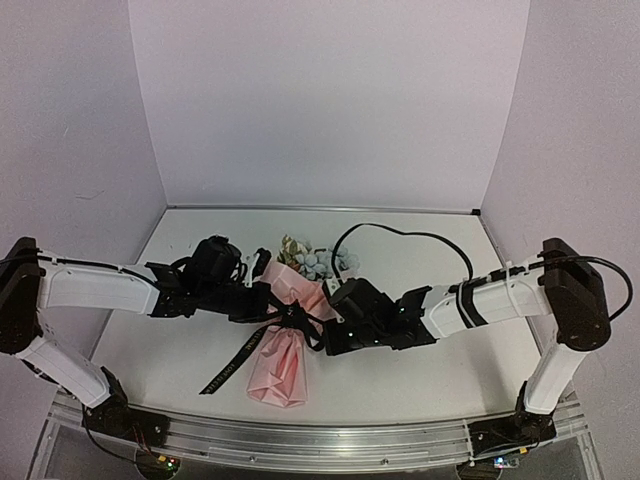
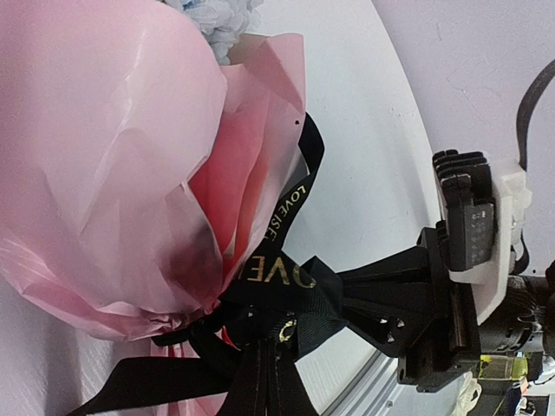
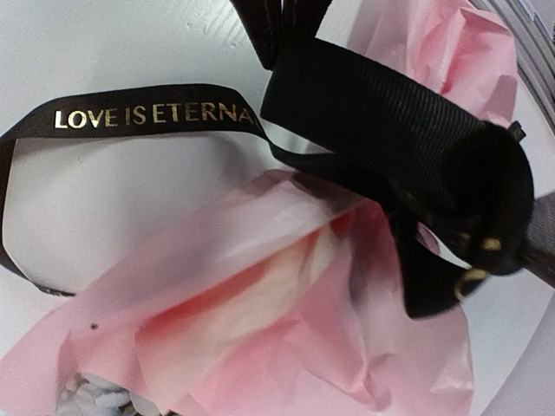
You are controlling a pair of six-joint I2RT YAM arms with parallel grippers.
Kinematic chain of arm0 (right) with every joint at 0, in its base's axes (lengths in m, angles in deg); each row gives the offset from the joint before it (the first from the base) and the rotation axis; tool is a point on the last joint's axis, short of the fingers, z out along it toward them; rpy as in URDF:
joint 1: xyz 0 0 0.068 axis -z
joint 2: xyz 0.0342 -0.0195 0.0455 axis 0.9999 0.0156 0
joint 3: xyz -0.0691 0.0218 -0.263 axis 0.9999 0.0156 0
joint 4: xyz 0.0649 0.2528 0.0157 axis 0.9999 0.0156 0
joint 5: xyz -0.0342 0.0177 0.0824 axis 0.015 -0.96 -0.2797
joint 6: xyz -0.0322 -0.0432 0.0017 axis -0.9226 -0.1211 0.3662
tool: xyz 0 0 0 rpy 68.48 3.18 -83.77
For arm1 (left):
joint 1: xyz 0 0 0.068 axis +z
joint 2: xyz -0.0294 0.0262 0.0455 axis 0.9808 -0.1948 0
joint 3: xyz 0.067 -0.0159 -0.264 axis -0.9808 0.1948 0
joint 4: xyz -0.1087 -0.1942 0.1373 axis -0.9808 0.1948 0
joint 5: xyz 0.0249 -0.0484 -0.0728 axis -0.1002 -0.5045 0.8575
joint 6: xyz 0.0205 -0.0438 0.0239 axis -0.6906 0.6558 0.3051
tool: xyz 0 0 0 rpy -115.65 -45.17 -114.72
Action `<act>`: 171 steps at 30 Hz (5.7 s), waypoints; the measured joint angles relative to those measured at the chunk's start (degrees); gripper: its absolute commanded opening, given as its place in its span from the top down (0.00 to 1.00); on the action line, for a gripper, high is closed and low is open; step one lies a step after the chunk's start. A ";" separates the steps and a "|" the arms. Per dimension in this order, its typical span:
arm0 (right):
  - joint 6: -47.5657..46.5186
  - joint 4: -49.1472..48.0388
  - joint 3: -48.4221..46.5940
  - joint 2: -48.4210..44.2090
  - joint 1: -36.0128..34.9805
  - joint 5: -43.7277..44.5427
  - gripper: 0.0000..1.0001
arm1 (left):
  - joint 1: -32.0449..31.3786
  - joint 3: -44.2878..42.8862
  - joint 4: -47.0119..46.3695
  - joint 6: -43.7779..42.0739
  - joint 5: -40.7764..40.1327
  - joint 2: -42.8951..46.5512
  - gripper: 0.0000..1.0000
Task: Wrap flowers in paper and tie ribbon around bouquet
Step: Cross the ribbon over the folded bouquet, then tie the ribbon around the folded bouquet.
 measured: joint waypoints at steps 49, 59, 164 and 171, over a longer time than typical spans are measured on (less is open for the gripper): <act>-9.92 9.30 4.71 -5.20 1.05 2.19 1.00 | 2.54 20.95 -22.73 7.62 1.95 8.48 1.00; -13.47 13.70 3.03 -5.20 1.51 2.10 1.00 | 0.60 12.98 -8.75 -2.35 2.32 9.51 1.00; -18.13 28.28 2.63 -8.23 5.63 -5.25 1.00 | -2.56 -9.65 9.35 -16.28 3.74 -10.24 1.00; -17.94 28.81 2.63 -8.17 5.49 -3.92 1.00 | -2.56 -3.61 4.84 -13.33 1.26 -3.06 1.00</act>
